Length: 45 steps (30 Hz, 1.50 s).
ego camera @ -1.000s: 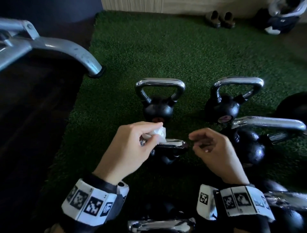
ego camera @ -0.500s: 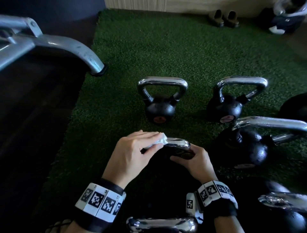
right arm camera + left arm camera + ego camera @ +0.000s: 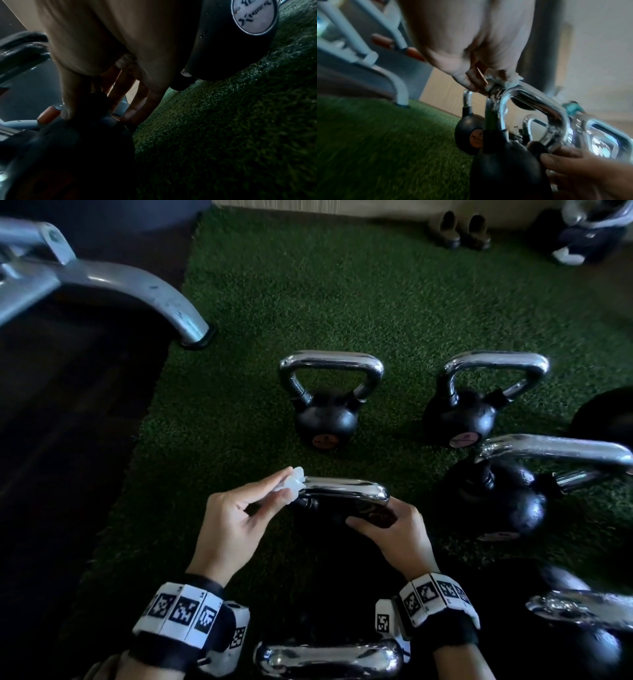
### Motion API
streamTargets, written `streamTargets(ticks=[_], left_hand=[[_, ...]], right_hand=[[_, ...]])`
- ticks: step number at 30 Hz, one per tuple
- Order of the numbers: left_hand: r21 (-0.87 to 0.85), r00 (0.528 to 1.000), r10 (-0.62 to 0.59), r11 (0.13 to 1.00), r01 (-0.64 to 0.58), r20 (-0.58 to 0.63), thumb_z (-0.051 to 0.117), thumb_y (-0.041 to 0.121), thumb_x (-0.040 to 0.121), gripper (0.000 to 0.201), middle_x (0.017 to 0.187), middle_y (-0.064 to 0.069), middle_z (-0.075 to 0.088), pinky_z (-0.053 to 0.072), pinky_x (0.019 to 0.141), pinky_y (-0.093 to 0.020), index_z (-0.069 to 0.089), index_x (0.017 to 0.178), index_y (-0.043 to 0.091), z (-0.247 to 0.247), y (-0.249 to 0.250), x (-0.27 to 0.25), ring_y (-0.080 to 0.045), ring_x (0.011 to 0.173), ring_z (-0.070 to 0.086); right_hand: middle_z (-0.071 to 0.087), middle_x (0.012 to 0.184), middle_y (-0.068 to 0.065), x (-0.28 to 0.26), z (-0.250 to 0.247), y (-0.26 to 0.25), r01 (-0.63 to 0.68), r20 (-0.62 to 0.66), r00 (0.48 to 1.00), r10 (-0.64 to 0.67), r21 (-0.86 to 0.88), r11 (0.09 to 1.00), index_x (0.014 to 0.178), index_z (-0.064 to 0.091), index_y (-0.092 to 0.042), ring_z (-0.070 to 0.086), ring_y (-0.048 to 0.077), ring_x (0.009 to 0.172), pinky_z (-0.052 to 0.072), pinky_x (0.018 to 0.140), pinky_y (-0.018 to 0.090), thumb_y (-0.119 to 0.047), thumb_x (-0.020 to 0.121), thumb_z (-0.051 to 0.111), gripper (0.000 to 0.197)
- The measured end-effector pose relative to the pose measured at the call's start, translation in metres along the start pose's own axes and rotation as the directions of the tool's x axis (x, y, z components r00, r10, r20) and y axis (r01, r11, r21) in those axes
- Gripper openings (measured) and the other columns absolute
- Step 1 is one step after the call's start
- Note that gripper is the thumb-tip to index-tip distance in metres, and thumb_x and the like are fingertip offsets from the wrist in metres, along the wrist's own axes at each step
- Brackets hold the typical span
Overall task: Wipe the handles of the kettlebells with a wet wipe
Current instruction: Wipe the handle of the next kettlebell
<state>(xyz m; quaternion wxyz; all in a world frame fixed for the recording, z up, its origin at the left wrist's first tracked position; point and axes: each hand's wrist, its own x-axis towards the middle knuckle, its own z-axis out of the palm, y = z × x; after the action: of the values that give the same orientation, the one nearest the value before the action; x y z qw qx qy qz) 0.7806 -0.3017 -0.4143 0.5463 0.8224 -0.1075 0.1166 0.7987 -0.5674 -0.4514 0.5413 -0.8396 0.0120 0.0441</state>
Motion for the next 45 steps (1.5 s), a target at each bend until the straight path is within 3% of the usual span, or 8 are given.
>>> streamTargets(ticks=[13,17,23,28,32,35,41,45], left_hand=[[-0.392,0.940,-0.342,0.866,0.310,-0.012,0.073,0.012,0.087,0.038,0.119,-0.003,0.076,0.055,0.098,-0.022,0.070,0.124,0.003,0.026,-0.034,-0.017,-0.017,0.118,0.070],[-0.282,0.935,-0.347,0.907,0.313,-0.079,0.078,0.020,0.084,0.037,0.113,-0.001,0.078,0.057,0.099,-0.030,0.075,0.117,0.005,0.043,-0.042,-0.015,-0.014,0.111,0.073],[-0.036,0.940,-0.309,0.951,0.307,-0.142,0.075,0.035,0.089,0.038,0.117,0.014,0.073,0.048,0.099,-0.009,0.075,0.122,0.015,0.056,-0.037,0.026,0.014,0.110,0.064],[0.172,0.964,-0.252,0.957,0.235,0.086,0.070,0.023,0.097,0.024,0.111,0.015,0.076,0.046,0.080,-0.004,0.077,0.119,0.020,0.055,-0.029,0.063,0.020,0.090,0.064],[0.277,0.904,-0.329,0.927,0.254,0.273,0.059,0.036,0.103,0.028,0.107,0.020,0.077,0.049,0.083,-0.010,0.073,0.126,0.029,0.047,-0.018,0.071,0.013,0.094,0.066],[0.338,0.913,-0.311,0.917,0.214,0.265,0.058,0.032,0.103,0.022,0.075,0.018,0.073,0.047,0.063,-0.010,0.078,0.110,0.028,0.048,-0.011,0.073,0.010,0.068,0.065],[-0.034,0.954,-0.243,0.967,0.252,0.174,0.066,0.040,0.095,0.034,0.122,0.012,0.075,0.053,0.106,-0.039,0.073,0.127,0.030,0.050,-0.006,0.077,-0.007,0.120,0.068],[-0.097,0.902,-0.343,0.921,0.378,0.262,0.064,0.057,0.082,0.048,0.125,0.009,0.074,0.048,0.112,-0.049,0.073,0.125,0.036,0.051,-0.013,0.078,-0.010,0.125,0.065]], right_hand=[[0.077,0.082,-0.022,0.003,-0.004,0.003,-0.040,-0.004,0.999,0.040,0.017,0.999,0.082,0.076,-0.040,0.073,-0.003,0.076,0.056,0.070,0.015,-0.027,0.068,0.094,0.026],[0.078,0.083,-0.017,-0.001,-0.004,0.004,-0.081,-0.044,0.996,0.082,0.023,0.996,0.086,0.079,-0.032,0.073,-0.001,0.078,0.058,0.076,0.021,-0.031,0.066,0.095,0.026],[0.075,0.101,-0.015,-0.014,-0.004,0.010,0.056,0.053,0.997,-0.053,-0.053,0.997,0.105,0.082,-0.023,0.069,-0.004,0.097,0.048,0.087,0.009,-0.019,0.071,0.093,0.036],[0.074,0.100,-0.015,-0.004,0.005,0.004,0.167,0.154,0.977,-0.148,-0.122,0.978,0.097,0.083,-0.030,0.069,-0.003,0.097,0.048,0.090,0.009,-0.004,0.083,0.077,0.030],[0.063,0.120,-0.018,0.022,0.008,0.001,0.018,0.097,0.995,-0.009,-0.090,0.996,0.120,0.071,-0.039,0.063,0.000,0.111,0.053,0.095,0.022,-0.045,0.076,0.084,0.046],[0.062,0.137,-0.014,0.034,0.018,0.000,-0.034,0.216,0.975,0.059,-0.118,0.992,0.141,0.059,-0.038,0.058,0.004,0.126,0.046,0.110,0.029,-0.056,0.075,0.081,0.072],[0.075,0.117,-0.015,0.044,0.025,0.017,-0.057,0.235,0.969,0.078,-0.096,0.994,0.137,0.060,-0.044,0.067,0.001,0.113,0.051,0.106,0.038,-0.076,0.060,0.074,0.085],[0.073,0.121,-0.018,0.044,0.027,0.022,-0.065,0.240,0.968,0.073,-0.043,0.997,0.137,0.060,-0.045,0.067,0.000,0.115,0.052,0.106,0.039,-0.080,0.061,0.074,0.085]])
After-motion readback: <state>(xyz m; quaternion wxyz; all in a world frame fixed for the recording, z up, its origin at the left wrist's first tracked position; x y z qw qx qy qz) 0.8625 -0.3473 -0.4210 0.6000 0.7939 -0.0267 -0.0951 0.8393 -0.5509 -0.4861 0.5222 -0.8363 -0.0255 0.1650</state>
